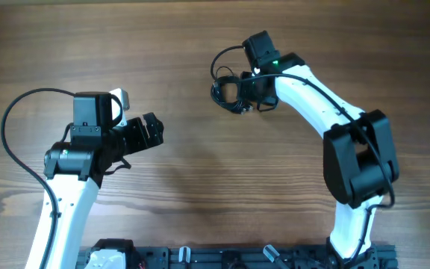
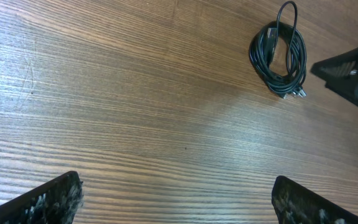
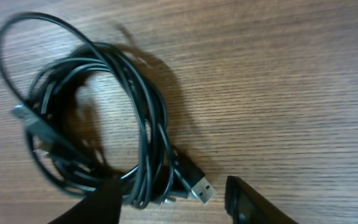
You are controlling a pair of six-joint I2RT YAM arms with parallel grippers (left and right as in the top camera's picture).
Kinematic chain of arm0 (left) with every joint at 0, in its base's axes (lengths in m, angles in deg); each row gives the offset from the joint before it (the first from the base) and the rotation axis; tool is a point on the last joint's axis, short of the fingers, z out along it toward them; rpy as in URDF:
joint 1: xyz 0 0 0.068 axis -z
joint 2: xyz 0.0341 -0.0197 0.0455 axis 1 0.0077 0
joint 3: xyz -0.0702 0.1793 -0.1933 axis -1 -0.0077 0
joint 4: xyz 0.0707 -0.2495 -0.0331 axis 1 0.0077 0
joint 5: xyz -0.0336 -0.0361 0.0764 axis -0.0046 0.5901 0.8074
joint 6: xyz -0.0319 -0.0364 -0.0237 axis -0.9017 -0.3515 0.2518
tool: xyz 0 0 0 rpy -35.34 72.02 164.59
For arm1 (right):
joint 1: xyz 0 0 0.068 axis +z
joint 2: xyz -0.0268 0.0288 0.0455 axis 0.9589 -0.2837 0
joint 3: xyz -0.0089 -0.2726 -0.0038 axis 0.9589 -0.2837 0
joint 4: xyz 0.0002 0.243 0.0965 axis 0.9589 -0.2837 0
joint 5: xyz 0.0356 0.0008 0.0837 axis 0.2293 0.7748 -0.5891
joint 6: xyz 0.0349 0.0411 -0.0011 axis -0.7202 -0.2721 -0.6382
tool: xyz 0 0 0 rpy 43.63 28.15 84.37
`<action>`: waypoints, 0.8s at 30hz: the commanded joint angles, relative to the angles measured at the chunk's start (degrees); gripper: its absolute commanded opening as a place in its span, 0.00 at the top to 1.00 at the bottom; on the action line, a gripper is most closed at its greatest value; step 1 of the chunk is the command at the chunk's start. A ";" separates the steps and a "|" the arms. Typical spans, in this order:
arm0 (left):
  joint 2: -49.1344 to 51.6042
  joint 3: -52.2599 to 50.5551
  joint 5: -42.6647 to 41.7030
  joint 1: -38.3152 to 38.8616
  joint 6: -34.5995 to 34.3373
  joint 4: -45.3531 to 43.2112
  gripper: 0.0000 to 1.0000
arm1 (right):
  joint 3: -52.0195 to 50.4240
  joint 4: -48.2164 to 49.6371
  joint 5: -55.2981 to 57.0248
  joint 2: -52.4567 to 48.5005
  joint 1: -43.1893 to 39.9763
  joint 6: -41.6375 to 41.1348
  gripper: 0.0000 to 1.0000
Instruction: Untangle cables
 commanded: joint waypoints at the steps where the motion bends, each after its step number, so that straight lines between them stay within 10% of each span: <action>1: 0.22 1.11 0.52 -0.44 -0.50 0.26 0.00 | 0.90 1.46 -0.07 -1.99 0.35 -2.73 0.50; 16: 0.22 1.11 0.52 -0.44 -0.50 1.31 0.00 | -4.33 9.53 -0.02 -2.51 2.12 -4.02 0.48; 24: 0.22 1.11 0.52 -0.44 -0.50 1.31 0.00 | -5.11 10.56 -0.33 -4.24 2.14 -4.11 0.65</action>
